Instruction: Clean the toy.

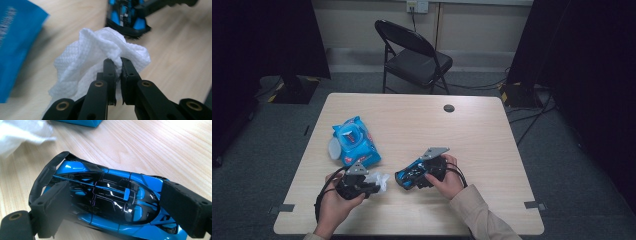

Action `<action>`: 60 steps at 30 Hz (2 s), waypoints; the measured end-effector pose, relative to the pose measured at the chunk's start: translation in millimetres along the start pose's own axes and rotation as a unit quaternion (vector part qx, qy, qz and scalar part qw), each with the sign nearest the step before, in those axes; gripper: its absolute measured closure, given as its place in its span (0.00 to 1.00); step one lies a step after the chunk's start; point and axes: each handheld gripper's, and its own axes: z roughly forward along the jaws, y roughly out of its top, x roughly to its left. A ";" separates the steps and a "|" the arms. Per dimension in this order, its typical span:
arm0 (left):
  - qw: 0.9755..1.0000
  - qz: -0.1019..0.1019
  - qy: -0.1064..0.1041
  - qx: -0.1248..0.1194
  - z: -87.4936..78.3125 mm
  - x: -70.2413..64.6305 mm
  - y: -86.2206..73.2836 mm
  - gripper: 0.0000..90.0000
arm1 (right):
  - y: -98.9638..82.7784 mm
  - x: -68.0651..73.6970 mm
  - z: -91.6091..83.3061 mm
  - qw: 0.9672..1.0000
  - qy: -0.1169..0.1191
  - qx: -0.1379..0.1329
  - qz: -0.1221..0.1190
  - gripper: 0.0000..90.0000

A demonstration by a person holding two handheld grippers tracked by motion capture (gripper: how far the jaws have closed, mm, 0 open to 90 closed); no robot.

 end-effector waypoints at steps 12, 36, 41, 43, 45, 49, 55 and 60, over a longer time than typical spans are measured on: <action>0.999 -0.023 0.029 0.001 45.4 12.5 11.2 0.93 | -0.2 -0.1 0.0 1.000 0.000 -0.001 0.000 0.11; 0.999 0.004 -0.014 0.028 62.3 -15.1 13.9 0.93 | -0.5 -0.4 -0.1 1.000 0.000 -0.002 0.000 0.11; 0.999 0.006 -0.022 0.034 62.6 -21.3 13.5 0.93 | -0.5 -0.3 0.0 1.000 0.000 -0.002 0.000 0.11; 0.999 0.009 -0.025 0.035 62.7 -24.0 12.9 0.93 | -0.5 -0.4 -0.1 1.000 0.000 -0.002 0.000 0.11; 0.999 0.010 -0.029 0.036 62.9 -26.5 12.6 0.93 | -0.5 -0.3 0.0 1.000 0.000 -0.002 0.000 0.11; 0.998 0.013 -0.040 0.037 64.7 -33.6 12.3 0.93 | -0.5 -0.3 0.0 1.000 0.000 -0.002 0.000 0.11; 0.998 0.019 -0.046 0.036 68.6 -43.1 13.7 0.93 | -0.6 -0.4 -0.1 1.000 0.000 -0.002 0.000 0.11; 0.998 0.021 -0.058 0.033 71.7 -49.9 14.1 0.93 | -0.6 -0.3 0.0 1.000 0.000 -0.002 0.000 0.11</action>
